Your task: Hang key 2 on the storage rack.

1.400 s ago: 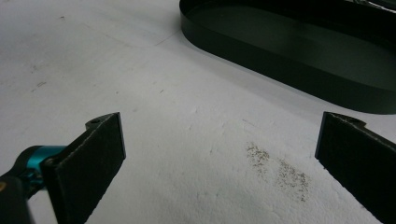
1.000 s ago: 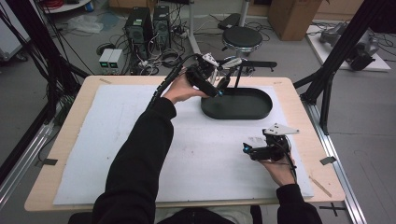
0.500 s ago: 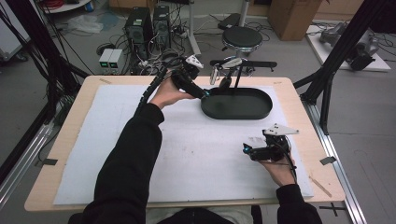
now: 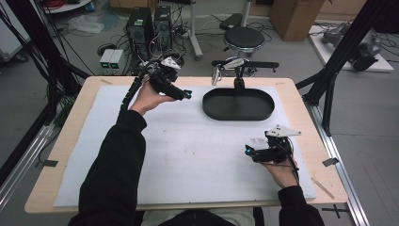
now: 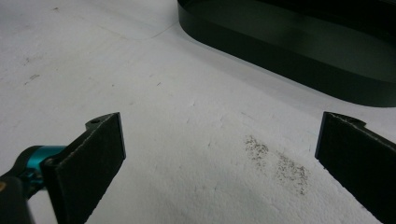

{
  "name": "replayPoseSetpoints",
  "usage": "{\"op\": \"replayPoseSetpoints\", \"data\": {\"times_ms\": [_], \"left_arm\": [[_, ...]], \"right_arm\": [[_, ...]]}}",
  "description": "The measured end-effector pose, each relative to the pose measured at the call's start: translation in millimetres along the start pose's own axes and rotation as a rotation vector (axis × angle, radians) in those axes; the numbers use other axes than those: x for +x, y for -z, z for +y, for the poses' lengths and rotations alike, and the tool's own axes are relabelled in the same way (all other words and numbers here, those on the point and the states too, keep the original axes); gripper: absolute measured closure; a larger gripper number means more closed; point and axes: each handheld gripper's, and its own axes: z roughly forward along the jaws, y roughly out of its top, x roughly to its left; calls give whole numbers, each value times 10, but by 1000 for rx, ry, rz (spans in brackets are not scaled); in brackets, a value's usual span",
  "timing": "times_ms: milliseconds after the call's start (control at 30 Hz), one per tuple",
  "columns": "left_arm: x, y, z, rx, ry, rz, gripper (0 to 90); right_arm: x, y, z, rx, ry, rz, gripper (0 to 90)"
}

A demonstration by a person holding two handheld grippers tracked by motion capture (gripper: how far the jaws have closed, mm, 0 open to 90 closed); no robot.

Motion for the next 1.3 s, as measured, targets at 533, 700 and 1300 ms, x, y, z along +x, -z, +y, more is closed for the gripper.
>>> {"op": "replayPoseSetpoints", "data": {"times_ms": [533,700,1300], "left_arm": [[116,333,-371,10,25,41,114],[152,392,-523,25,47,35,114],[136,692,-1126,61,95,87,114]], "right_arm": [[-6,7,-10,0,-2,-4,8],[-6,5,-13,3,1,-4,8],[4,-3,-27,12,-2,-7,8]]}}
